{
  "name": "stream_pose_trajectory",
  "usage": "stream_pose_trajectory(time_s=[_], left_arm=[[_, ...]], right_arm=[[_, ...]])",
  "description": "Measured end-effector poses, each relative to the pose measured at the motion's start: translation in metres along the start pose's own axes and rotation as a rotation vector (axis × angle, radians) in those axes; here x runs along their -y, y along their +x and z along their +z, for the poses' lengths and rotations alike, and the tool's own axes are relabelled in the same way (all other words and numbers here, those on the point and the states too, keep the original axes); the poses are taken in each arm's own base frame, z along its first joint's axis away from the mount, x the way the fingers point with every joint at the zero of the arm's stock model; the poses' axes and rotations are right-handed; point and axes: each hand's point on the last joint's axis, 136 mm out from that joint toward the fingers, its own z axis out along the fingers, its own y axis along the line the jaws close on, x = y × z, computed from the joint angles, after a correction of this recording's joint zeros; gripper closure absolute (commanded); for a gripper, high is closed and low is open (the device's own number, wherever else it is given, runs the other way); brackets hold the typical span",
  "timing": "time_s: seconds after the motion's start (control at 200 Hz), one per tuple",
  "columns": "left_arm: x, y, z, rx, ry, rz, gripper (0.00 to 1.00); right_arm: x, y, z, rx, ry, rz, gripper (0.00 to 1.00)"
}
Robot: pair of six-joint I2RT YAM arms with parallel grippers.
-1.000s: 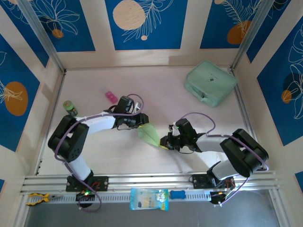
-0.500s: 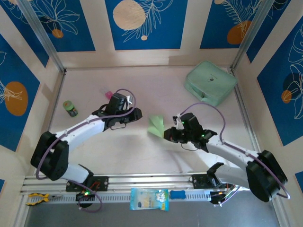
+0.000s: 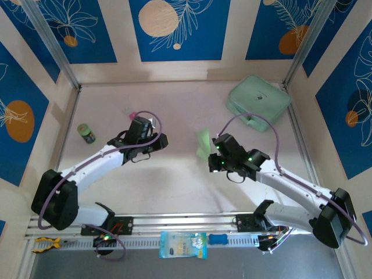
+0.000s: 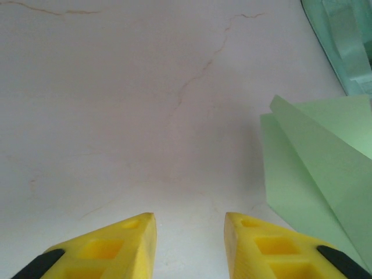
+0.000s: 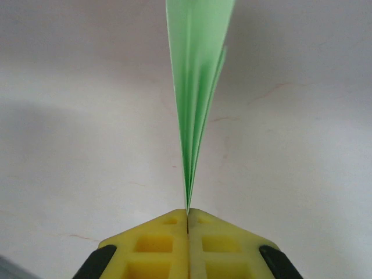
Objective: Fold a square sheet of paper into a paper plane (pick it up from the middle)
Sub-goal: Turn over the paper at the center of the table.
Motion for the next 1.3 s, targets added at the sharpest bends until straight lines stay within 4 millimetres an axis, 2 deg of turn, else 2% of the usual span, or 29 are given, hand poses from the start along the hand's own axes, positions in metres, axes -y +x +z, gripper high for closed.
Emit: stream_pose_trajectory(time_s=[0.405,0.53,0.645,0.785,0.895,0.96,1.09,1.185,1.3], left_arm=[[-0.024,-0.007,-0.018,0.069,-0.079,-0.021,0.6],[-0.03,-0.008,-0.021,0.085,-0.095,-0.028,0.6],[-0.035,-0.007,-0.021,0.085,-0.105,-0.033,0.6],[-0.041,-0.005,-0.021,0.086,-0.12,-0.042,0.59],[-0.044,-0.005,-0.021,0.088,-0.124,-0.046,0.59],[-0.044,-0.006,-0.021,0.089,-0.124,-0.048,0.59],[-0.045,-0.006,-0.022,0.091,-0.125,-0.05,0.58],[-0.046,-0.006,-0.022,0.092,-0.127,-0.052,0.58],[-0.047,-0.006,-0.022,0.092,-0.127,-0.054,0.57]], right_arm=[[0.016,-0.013,-0.004,0.003,0.485,-0.361,0.92],[0.014,-0.003,0.008,-0.057,0.549,-0.457,0.91],[0.004,0.011,0.027,-0.125,0.571,-0.551,0.89],[-0.021,0.034,0.048,-0.205,0.515,-0.657,0.84],[-0.04,0.049,0.058,-0.248,0.418,-0.667,0.75],[-0.049,0.054,0.062,-0.264,0.359,-0.65,0.67],[-0.07,0.055,0.067,-0.265,0.2,-0.574,0.62],[-0.077,0.047,0.061,-0.217,0.07,-0.486,0.63],[-0.069,0.029,0.054,-0.157,-0.081,-0.293,0.76]])
